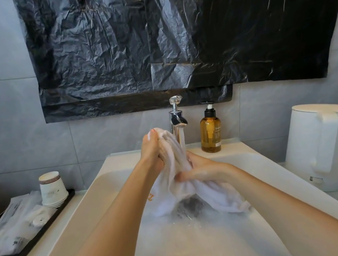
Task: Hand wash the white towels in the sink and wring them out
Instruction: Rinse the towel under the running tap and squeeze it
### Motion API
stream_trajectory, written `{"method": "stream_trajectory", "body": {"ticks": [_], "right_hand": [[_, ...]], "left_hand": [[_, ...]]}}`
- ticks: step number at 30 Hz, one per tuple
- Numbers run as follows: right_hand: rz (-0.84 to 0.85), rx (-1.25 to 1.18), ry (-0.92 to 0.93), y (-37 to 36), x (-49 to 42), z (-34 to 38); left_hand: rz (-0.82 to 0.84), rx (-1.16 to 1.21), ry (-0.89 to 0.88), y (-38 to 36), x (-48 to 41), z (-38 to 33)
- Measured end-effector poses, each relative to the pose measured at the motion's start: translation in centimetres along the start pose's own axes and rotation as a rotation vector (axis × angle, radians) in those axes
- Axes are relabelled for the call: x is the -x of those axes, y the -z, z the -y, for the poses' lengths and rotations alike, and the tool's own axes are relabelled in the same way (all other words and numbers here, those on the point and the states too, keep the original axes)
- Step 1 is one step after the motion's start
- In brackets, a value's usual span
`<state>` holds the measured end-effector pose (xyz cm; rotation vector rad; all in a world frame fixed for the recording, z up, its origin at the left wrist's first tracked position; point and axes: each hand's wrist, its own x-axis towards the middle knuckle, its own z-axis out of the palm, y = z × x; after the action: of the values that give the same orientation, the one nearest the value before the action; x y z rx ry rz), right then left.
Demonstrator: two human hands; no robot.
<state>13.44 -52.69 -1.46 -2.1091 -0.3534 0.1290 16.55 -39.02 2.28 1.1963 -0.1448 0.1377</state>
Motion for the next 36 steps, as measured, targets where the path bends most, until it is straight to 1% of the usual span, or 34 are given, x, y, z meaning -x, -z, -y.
{"method": "stream_trajectory", "body": {"ticks": [1, 2, 4, 5, 6, 7, 9, 10, 13, 14, 16, 17, 18, 20, 21, 23, 24, 27, 28, 29, 30, 32, 33, 34, 36], "right_hand": [[-0.045, -0.007, -0.025, 0.1, 0.0, 0.3], [-0.126, -0.023, -0.038, 0.3, 0.0, 0.5], [-0.345, -0.114, -0.021, 1.0, -0.1, 1.0], [-0.439, -0.189, -0.005, 1.3, 0.1, 1.4], [-0.506, -0.26, -0.003, 1.6, 0.2, 1.7], [-0.544, -0.31, -0.006, 1.8, 0.3, 1.8], [-0.532, -0.341, -0.014, 1.7, 0.5, 2.0], [-0.522, -0.335, -0.008, 1.3, 0.6, 2.2], [-0.538, -0.31, 0.048, -0.7, 0.3, 2.5], [-0.574, -0.265, 0.064, -1.4, 0.1, 2.4], [-0.665, -0.091, 0.049, -2.3, -0.4, 2.2], [-0.704, 0.072, 0.015, -2.6, -0.8, 2.1], [-0.743, 0.29, 0.002, -2.8, -1.2, 1.7], [-0.784, 0.559, 0.029, -2.9, -1.8, 1.2], [-0.798, 0.574, 0.024, -2.7, -2.0, 1.1], [-0.781, 0.542, 0.029, -2.0, -1.6, 1.2], [-0.785, 0.611, 0.053, -1.7, -1.2, 1.2], [-0.779, 0.779, 0.186, -1.0, 0.1, 1.1], [-0.788, 0.802, 0.216, -0.8, 0.5, 1.0], [-0.803, 0.78, 0.216, -0.4, 0.6, 1.0], [-0.822, 0.73, 0.201, 0.1, 0.5, 1.0], [-0.863, 0.537, 0.163, 1.2, 0.5, 1.3], [-0.885, 0.43, 0.152, 1.8, 0.5, 1.4], [-0.914, 0.33, 0.146, 2.4, 0.4, 1.3], [-0.948, 0.154, 0.155, 3.3, 0.4, 1.2]], "left_hand": [[0.003, -0.029, -0.04, 0.1, 0.0, 0.0], [0.01, -0.069, -0.065, 0.5, 0.0, 0.1], [0.01, -0.145, -0.089, 1.1, -0.5, 0.6], [0.03, -0.153, -0.049, 1.4, -0.5, 1.0], [0.085, -0.135, 0.016, 1.5, -0.2, 1.3], [0.163, -0.089, 0.078, 1.5, -0.1, 1.9], [0.332, -0.012, 0.134, 0.8, 0.3, 3.1], [0.336, -0.006, 0.137, 0.3, 0.8, 3.4], [0.24, -0.023, 0.136, -0.7, 1.4, 3.9], [0.206, -0.048, 0.133, -0.9, 1.6, 3.9], [0.091, -0.146, 0.142, -1.1, 1.8, 3.6], [0.031, -0.2, 0.128, -1.1, 1.6, 3.6], [-0.001, -0.251, 0.082, -1.1, 1.6, 3.6], [-0.012, -0.323, -0.01, -1.2, 2.0, 3.5], [-0.025, -0.371, -0.039, -1.3, 2.2, 3.4], [-0.038, -0.543, -0.107, -1.2, 2.5, 3.3], [-0.026, -0.628, -0.142, -1.0, 2.6, 3.2], [0.092, -0.894, -0.209, -0.4, 2.4, 3.5], [0.144, -0.934, -0.226, -0.2, 2.3, 3.5], [0.202, -0.915, -0.232, -0.1, 2.2, 3.4], [0.255, -0.839, -0.215, -0.1, 2.1, 3.1], [0.365, -0.656, -0.111, 0.0, 2.1, 2.4], [0.432, -0.615, -0.048, 0.1, 2.2, 2.3], [0.488, -0.631, 0.003, 0.2, 2.3, 2.3], [0.573, -0.767, 0.066, 0.8, 2.3, 2.7]]}}
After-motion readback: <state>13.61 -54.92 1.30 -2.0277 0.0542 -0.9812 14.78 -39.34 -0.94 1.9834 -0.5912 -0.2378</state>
